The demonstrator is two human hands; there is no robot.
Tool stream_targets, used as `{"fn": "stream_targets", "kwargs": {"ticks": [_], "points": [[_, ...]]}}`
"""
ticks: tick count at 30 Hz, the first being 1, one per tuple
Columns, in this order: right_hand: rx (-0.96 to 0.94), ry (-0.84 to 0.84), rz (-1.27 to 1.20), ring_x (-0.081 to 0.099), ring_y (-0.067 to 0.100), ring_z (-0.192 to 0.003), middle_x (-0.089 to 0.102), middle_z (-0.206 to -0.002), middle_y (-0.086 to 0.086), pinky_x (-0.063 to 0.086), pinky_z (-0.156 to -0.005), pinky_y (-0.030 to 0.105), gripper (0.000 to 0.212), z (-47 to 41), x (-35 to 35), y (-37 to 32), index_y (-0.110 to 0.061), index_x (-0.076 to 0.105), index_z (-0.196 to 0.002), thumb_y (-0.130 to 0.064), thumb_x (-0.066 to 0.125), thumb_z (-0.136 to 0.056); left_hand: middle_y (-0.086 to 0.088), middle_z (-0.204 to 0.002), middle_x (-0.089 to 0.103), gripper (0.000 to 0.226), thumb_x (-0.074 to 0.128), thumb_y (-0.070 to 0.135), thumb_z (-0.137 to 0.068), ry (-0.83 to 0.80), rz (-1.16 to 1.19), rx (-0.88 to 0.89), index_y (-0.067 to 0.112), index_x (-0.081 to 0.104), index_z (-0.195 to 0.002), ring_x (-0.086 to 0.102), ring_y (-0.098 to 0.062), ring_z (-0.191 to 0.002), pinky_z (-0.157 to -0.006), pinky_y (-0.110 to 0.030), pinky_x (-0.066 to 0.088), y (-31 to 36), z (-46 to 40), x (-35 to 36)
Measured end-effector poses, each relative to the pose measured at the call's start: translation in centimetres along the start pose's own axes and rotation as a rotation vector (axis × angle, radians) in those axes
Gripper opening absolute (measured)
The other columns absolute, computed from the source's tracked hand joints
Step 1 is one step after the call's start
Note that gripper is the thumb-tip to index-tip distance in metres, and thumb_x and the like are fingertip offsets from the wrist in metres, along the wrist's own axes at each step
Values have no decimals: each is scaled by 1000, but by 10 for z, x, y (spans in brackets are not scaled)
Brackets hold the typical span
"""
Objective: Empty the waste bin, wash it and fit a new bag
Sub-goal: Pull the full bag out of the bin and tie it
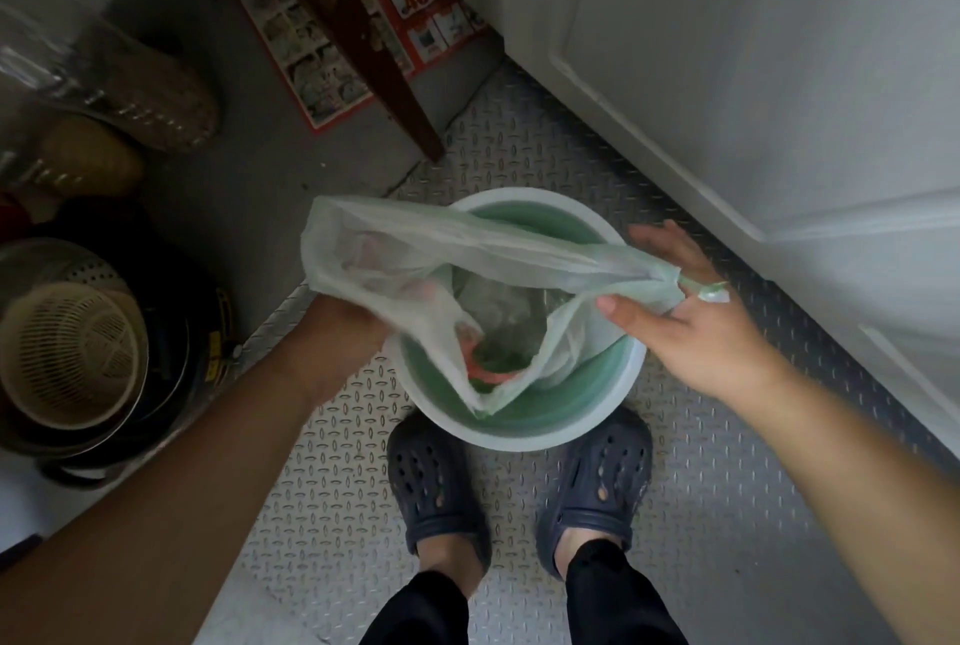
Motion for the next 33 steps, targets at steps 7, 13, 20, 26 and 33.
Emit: {"fn": "stream_targets", "kwargs": {"ticks": [7,13,20,26,33], "points": [[154,209,-470,61,11,-119,71,-115,-14,47,-103,34,23,5,4,13,-43,73,-100,-27,57,-99,16,-93,77,25,49,8,-102,121,623,-59,11,61,-123,71,0,-95,-85,-24,56,5,-6,4],[385,486,-979,72,10,-91,77,-88,-6,57,-82,22,34,28,8,37,-30,79,-77,-14,58,-98,2,-82,74,22,31,4,-106,183,997,-192,8,52,-110,72,-5,-79,-74,-17,58,-16,-6,-6],[633,665,-1139,72,18,-92,76,-90,-2,59,-86,31,7,38,10,64,-19,68,-98,-16,67,-92,-6,-85,68,35,31,16,-102,264,1370,-264,12,63,-90,71,-24,-83,-89,-40,55,-20,-7,-9],[446,577,-1216,70,38,-94,73,-100,24,58,-85,47,7,12,4,24,-10,58,-85,-8,54,-90,4,-52,52,40,33,19,-103,487,1188,-253,16,51,-68,49,-10,-41,-59,-24,50,-7,-11,-19],[380,294,-1292,58,23,-49,50,-46,3,58,-75,47,32,-17,33,-16,-14,57,-55,-3,57,-85,6,-44,41,29,43,26,-101,580,986,-358,15,55,-77,36,-8,-34,-39,-12,36,4,-11,-10]]}}
Point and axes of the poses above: each hand's wrist, its own z-axis away from the middle knuckle, its own x-axis out of the palm, y = z × x, the point moved 7 cm from there along -z, towards the middle knuckle
